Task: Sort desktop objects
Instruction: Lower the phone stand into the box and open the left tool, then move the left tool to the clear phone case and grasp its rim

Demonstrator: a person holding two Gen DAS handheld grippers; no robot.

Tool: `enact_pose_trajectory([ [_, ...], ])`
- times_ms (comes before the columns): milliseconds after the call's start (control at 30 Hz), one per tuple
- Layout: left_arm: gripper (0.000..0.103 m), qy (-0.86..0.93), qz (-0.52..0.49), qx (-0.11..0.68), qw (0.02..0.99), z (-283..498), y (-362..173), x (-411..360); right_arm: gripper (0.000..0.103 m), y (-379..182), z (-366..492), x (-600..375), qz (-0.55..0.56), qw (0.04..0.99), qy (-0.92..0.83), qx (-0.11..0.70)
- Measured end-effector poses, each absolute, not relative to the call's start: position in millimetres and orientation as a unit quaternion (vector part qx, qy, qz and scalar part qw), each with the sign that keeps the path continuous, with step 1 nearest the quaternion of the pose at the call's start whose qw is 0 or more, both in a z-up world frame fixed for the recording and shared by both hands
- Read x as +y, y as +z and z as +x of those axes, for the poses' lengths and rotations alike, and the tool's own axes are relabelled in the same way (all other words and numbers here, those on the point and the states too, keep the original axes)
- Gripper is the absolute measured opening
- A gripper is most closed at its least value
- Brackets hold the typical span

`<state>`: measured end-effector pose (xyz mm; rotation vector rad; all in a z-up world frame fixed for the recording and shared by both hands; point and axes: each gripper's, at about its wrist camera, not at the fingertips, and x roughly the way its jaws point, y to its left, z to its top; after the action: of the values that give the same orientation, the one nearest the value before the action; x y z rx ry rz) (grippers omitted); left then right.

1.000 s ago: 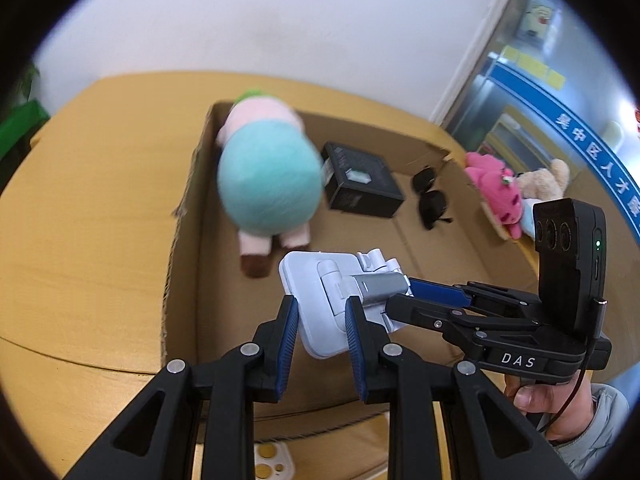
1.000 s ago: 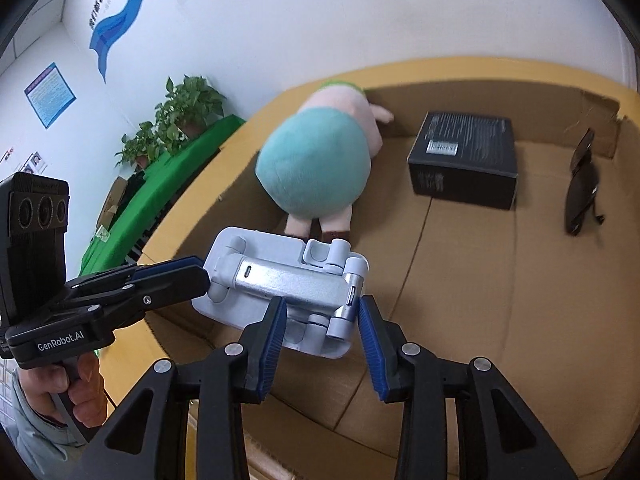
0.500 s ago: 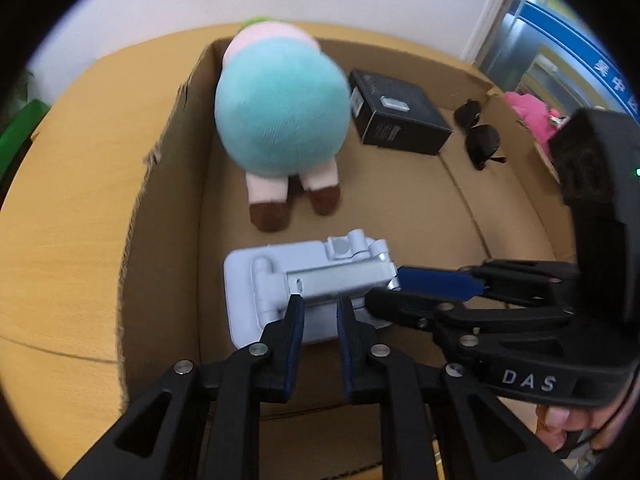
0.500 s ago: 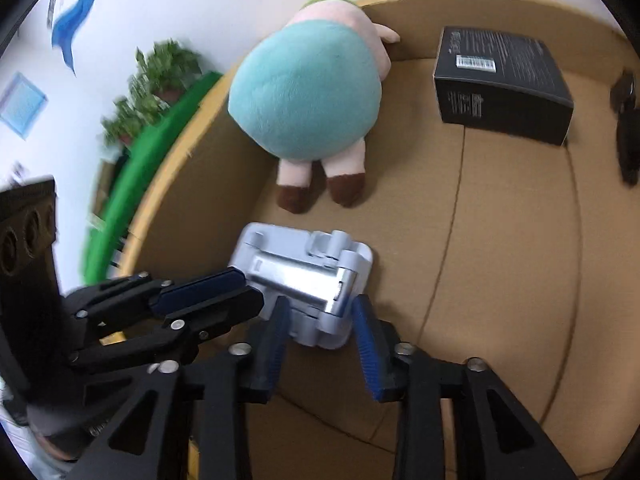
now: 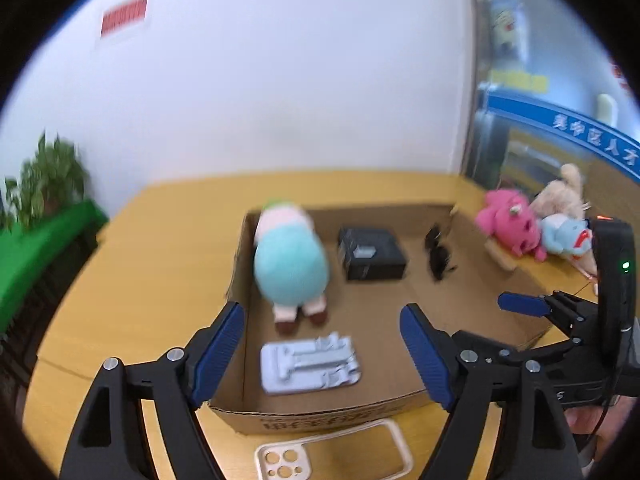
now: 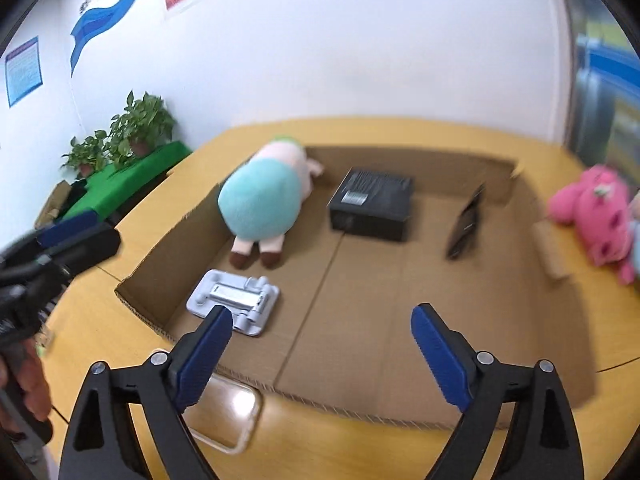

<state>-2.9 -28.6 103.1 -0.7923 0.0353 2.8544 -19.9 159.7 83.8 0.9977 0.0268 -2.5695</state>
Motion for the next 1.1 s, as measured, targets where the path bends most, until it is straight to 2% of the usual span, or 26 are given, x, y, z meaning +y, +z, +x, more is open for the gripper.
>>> enact_pose_trajectory([
  [200,0.080,0.960,-0.259,0.011,0.104,11,113,-10,0.094,109,6,184,0.324,0.180,-0.929,0.007],
  [433,0.080,0.958,-0.263,-0.009,0.112,29,111,-8,0.094,113,32,197,0.316,0.177,-0.932,0.009],
  [867,0.080,0.931,-0.352,-0.044,0.092,49,45,-63,0.093,67,51,157,0.381,0.276,-0.882,0.001],
  [967,0.080,0.925,-0.365,-0.058,0.093,49,31,-76,0.090,56,53,141,0.396,0.296,-0.869,0.012],
  [1100,0.078,0.913,-0.392,-0.084,0.082,44,9,-94,0.067,30,49,120,0.433,0.298,-0.850,0.036],
])
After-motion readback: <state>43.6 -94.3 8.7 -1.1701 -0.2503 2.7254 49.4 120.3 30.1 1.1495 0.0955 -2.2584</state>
